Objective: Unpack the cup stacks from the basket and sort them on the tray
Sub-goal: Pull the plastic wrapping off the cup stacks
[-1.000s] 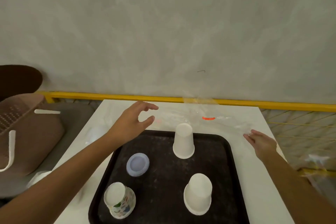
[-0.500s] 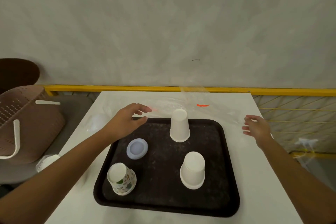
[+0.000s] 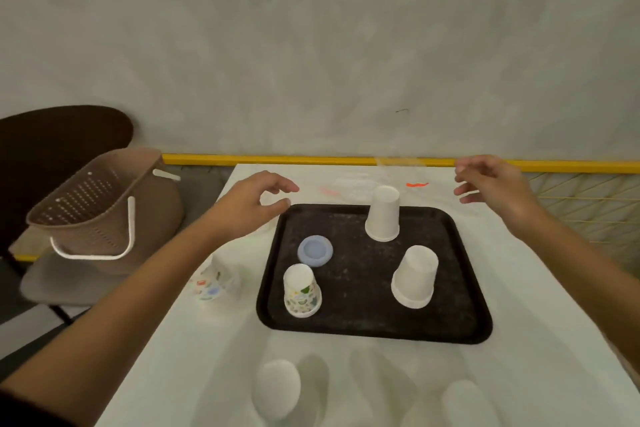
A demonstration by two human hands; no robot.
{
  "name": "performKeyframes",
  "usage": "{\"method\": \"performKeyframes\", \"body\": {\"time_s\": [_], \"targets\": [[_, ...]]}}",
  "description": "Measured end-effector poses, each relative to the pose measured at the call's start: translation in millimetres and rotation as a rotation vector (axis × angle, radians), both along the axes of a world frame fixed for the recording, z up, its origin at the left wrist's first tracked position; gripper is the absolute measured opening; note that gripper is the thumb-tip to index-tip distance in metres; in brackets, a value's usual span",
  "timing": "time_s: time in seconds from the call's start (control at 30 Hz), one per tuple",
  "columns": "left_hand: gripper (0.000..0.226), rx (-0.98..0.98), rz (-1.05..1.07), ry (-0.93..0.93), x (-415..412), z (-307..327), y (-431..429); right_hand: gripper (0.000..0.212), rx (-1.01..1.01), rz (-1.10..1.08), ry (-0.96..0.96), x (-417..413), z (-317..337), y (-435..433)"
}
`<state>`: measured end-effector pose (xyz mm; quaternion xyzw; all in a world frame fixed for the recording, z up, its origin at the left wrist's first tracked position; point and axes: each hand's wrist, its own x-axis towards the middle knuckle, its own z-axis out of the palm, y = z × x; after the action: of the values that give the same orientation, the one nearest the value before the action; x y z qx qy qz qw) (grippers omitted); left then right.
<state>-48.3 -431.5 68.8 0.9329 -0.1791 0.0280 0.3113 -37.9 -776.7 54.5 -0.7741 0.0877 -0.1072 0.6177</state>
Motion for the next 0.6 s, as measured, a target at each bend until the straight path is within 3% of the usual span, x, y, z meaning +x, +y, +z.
{"method": "performKeyframes", "body": {"time_s": [0.17,0.3,0.43,0.6], "targets": [[0.023,0.088,0.041,0.057,-16.6,-11.2,72.6,0.016,-0.074,0.077,-0.046,-26.1,40.6,61.7],[0.056,0.240,0.142,0.144,-23.7,-52.7,123.0,0.016,-0.216,0.127,-0.046,-41.0,53.5,115.6],[0.080,0.164,0.147,0.251,-21.3,-100.5,148.8,0.021,-0.326,0.209,-0.043,-56.4,52.5,175.6],[0.086,0.108,0.093,0.245,-12.5,-123.5,155.6,0.013,-0.349,0.230,0.016,-76.1,37.2,233.1]]}}
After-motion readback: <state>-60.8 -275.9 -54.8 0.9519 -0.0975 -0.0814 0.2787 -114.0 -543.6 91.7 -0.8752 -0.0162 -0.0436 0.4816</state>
